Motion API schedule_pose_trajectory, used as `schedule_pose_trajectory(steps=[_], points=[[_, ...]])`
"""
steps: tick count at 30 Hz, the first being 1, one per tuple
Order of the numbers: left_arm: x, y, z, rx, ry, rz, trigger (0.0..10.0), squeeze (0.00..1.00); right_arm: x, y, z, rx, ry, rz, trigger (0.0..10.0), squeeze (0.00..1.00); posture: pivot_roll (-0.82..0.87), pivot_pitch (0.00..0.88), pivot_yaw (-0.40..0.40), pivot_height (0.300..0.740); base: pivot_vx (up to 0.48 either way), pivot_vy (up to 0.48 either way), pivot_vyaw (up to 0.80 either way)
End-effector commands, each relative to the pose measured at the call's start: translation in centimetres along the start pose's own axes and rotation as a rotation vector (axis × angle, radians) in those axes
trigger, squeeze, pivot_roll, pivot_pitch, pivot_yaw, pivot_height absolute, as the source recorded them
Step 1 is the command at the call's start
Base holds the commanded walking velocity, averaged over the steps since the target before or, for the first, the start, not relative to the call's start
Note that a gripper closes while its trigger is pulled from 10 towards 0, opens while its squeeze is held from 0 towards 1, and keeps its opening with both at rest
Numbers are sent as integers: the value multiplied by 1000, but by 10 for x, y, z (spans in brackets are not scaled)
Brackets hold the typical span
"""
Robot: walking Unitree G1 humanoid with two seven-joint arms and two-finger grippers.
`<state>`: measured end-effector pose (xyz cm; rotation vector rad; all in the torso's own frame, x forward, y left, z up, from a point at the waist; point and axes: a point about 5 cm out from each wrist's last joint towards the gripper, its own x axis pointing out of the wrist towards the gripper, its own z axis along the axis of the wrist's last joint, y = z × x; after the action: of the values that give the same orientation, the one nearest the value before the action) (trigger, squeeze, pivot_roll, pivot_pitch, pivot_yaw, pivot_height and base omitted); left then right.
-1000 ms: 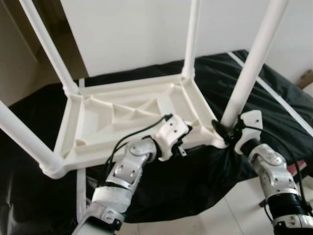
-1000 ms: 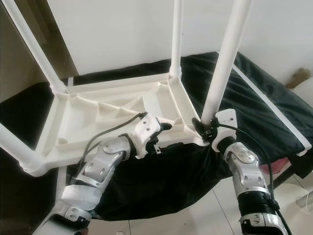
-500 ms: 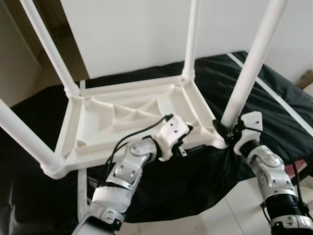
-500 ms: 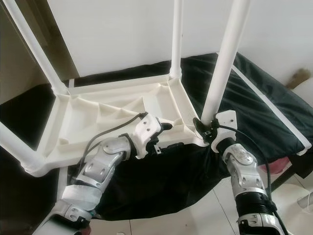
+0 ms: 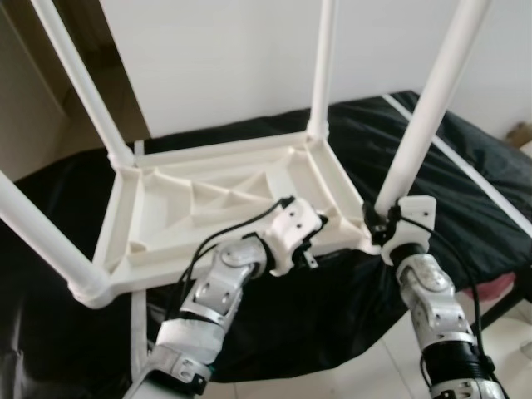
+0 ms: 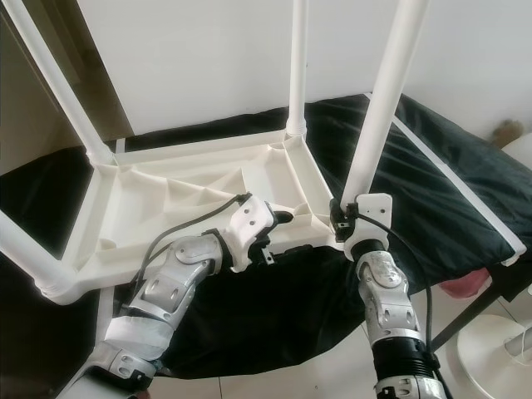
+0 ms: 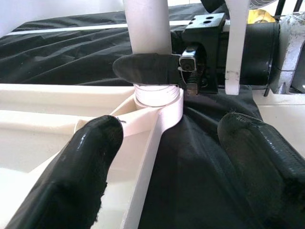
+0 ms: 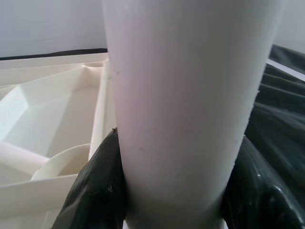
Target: Building children table
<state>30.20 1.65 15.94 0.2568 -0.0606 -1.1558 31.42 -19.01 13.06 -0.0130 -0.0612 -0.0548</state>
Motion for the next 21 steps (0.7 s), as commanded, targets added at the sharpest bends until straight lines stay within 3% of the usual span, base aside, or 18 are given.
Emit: schedule_pose_trajectory(steps=[1, 2, 3, 10, 12, 13, 15, 21], points=[[-1, 0, -4, -6, 15, 46, 10000, 0, -7, -8, -16, 22, 83, -119, 10000, 0, -97, 0, 71, 740, 0, 0, 0], [-1, 0, -4, -6, 15, 46, 10000, 0, -7, -8, -16, 22, 83, -119, 10000, 0, -97, 0, 71, 740, 0, 0, 0], [-1, 1, -6, -6, 16, 57, 10000, 0, -9, -4, -17, 32, 91, -218, 10000, 0, -97, 0, 68, 740, 0, 0, 0], [-1, 3, -5, 8, 9, 79, 10000, 0, -10, 1, -18, 50, 102, -303, 10000, 0, -93, 0, 62, 740, 0, 0, 0], [-1, 4, -5, 16, 11, 85, 10000, 0, -13, 5, -24, 58, 148, -407, 10000, 0, -88, 0, 53, 740, 0, 0, 0], [-1, 4, -5, 16, 11, 85, 10000, 0, -13, 5, -24, 58, 148, -407, 10000, 0, -88, 0, 53, 740, 0, 0, 0], [-1, 7, -4, 17, 3, 111, 10000, 0, -12, 22, -23, 74, 151, -368, 10000, 0, -90, 0, 47, 740, 0, 0, 0], [0, 9, -4, 20, -3, 151, 10000, 0, -10, 26, -16, 77, 120, -333, 10000, 0, -90, 0, 38, 740, 0, 0, 0]])
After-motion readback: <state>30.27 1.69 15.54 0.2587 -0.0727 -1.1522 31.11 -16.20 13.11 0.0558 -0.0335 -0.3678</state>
